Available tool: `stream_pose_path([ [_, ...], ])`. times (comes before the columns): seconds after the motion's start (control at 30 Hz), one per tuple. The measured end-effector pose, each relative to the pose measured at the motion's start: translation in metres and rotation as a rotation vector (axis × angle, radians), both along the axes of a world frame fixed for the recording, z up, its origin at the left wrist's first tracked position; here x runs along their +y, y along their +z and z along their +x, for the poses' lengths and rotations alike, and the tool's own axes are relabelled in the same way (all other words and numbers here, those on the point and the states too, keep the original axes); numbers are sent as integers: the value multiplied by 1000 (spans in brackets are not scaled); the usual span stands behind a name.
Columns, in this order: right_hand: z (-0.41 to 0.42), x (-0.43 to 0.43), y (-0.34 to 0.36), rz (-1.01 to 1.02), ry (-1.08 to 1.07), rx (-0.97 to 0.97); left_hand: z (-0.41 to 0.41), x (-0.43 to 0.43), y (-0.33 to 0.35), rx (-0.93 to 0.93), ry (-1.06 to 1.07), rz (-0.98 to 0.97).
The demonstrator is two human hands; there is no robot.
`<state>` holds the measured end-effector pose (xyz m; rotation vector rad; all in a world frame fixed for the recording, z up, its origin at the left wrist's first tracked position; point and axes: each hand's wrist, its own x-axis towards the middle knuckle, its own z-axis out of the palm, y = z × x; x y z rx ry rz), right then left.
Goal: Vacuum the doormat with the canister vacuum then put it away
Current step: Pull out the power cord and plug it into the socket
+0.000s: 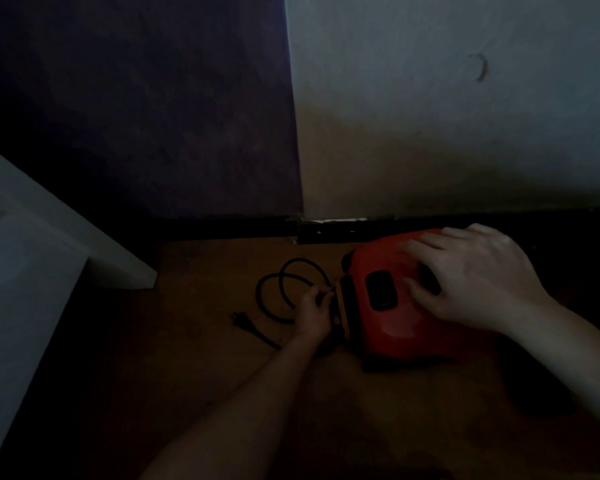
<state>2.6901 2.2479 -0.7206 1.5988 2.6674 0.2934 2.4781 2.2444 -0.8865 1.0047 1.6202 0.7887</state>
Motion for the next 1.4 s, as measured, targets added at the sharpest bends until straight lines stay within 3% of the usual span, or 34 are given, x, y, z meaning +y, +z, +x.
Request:
stream_pose_path([
  [0.17,-1,0,0,1,-13,-14,-2,14,27,-166,35,111],
  [0.33,-4,0,3,-5,-25,-22,-19,-22,54,-191,-133,66],
  [0.4,-5,0,5,-4,-27,-23,-27,-40,59,-125,-251,121],
  [0.5,-6,-1,6,1,-37,-19,-31,-54,64,116,-448,253],
  [0.77,-6,-1,4,10,-41,-21,-24,-64,39,293,-404,216],
  [1.1,-4,0,1,25,-9,-2,-5,-56,29,-396,22,-203],
  [1.4,-3,0,1,-4,-21,-11,-12,-2,44,-450,-56,-326],
])
